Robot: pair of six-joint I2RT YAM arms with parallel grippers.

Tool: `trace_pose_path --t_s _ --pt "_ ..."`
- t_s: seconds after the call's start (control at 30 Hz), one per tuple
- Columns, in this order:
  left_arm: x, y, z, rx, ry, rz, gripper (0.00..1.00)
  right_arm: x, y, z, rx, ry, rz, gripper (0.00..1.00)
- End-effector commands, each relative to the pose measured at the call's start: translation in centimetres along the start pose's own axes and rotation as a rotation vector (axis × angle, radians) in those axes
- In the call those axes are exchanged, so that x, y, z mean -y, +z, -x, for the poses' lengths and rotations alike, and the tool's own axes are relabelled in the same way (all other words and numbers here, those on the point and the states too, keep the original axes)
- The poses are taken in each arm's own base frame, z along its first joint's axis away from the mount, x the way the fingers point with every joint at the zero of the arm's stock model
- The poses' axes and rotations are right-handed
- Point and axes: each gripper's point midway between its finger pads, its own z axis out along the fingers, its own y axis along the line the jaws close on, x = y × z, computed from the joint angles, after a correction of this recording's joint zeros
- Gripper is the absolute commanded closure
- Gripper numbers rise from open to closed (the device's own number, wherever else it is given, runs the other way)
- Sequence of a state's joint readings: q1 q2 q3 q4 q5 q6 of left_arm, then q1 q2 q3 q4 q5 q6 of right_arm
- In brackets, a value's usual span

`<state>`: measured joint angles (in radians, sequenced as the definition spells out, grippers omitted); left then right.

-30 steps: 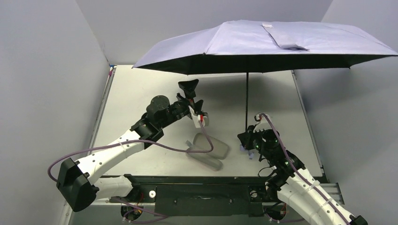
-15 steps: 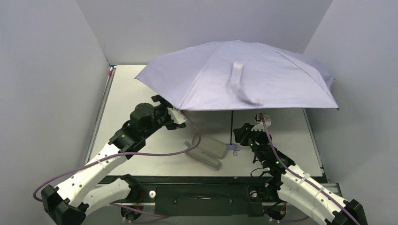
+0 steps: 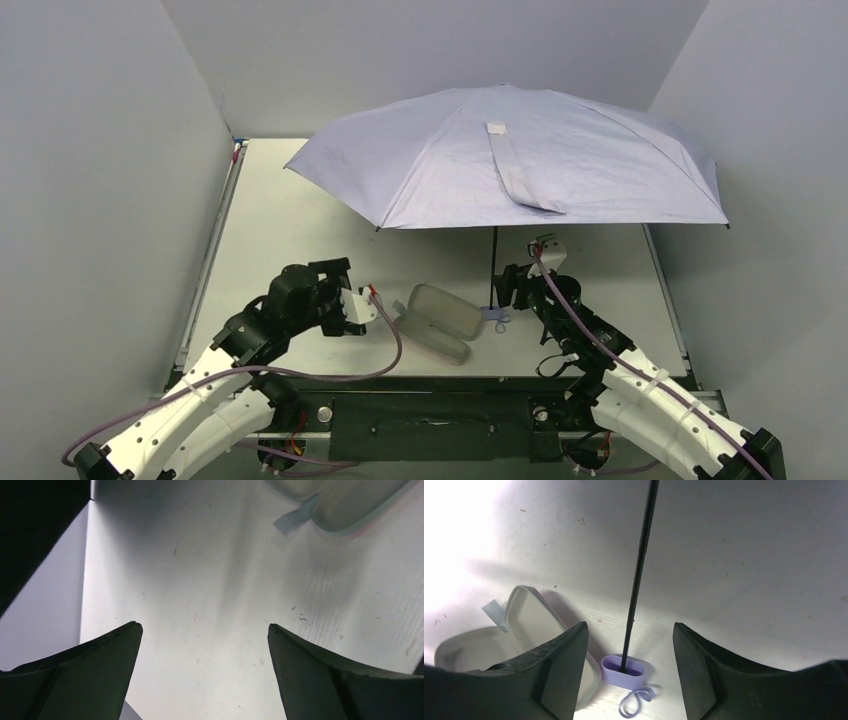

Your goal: Open the umbrella

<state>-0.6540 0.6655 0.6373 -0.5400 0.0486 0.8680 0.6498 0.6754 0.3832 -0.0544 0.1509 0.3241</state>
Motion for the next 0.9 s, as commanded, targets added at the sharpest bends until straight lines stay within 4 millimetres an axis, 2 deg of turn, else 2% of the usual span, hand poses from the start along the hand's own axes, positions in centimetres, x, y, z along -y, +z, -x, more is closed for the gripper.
trace_pose_path --t_s 0.0,0.1,0.17,0.2,0.23,0.27,0.3,0.33,0.37,0.4,0.43,0.53,0.57,0.67,0.87 --pt "0.7 -0.6 -0.8 -0.044 -0.084 -0.018 0.03 0.2 -1.8 3.6 0.049 -0.234 0.018 0.4" --pt "-0.1 -0.7 -1.0 -0.07 -0.252 0.029 0.03 1.7 -2.8 4.6 0.032 -0.348 -0.041 0.34" --pt "-1.7 -1.2 -2.1 -0.094 -0.342 0.099 0.03 2.7 -3.7 5.2 0.01 -0.424 -0.07 0.32" --pt "-2.1 -1.3 -2.4 -0.102 -0.36 0.117 0.03 3.8 -4.2 4.9 -0.019 -0.46 -0.106 0.31" --pt "-3.1 -1.6 -3.6 -0.157 -0.404 0.168 0.03 4.4 -4.9 5.0 -0.029 -0.482 -0.123 0.3" --pt "-3.2 -1.2 -4.5 -0.203 -0.446 0.169 0.03 5.3 -5.2 5.2 -0.035 -0.484 -0.153 0.28" --pt "-4.3 -1.9 -5.5 -0.256 -0.493 0.199 0.03 5.9 -5.9 5.4 -0.04 -0.505 -0.167 0.26" --pt "-4.2 -1.4 -6.5 -0.318 -0.558 0.179 0.03 7.0 -6.2 5.5 -0.044 -0.502 -0.204 0.24" --pt "-5.3 -2.2 -7.2 -0.355 -0.62 0.199 0.03 7.6 -6.8 5.5 -0.05 -0.523 -0.221 0.24" --pt "-5.3 -1.8 -8.0 -0.401 -0.687 0.182 0.03 8.5 -7.1 5.5 -0.058 -0.526 -0.253 0.22" --pt "-6.4 -2.6 -8.7 -0.42 -0.747 0.204 0.03 9.2 -7.6 5.3 -0.065 -0.549 -0.279 0.22" --pt "-7.7 -2.2 -9.9 -0.446 -0.911 0.227 0.03 11.3 -8.4 5.0 -0.08 -0.555 -0.378 0.2" --pt "-8.9 -2.6 -10.4 -0.465 -0.933 0.29 0.03 11.7 -8.6 4.9 -0.079 -0.547 -0.395 0.2" --pt "-10.4 -2.6 -11.6 -0.514 -0.991 0.393 0.03 13.0 -9.0 4.9 -0.088 -0.491 -0.447 0.2" --pt "-11.0 -2.6 -12.8 -0.522 -1.004 0.49 0.03 14.6 -9.1 4.6 -0.109 -0.437 -0.502 0.2"
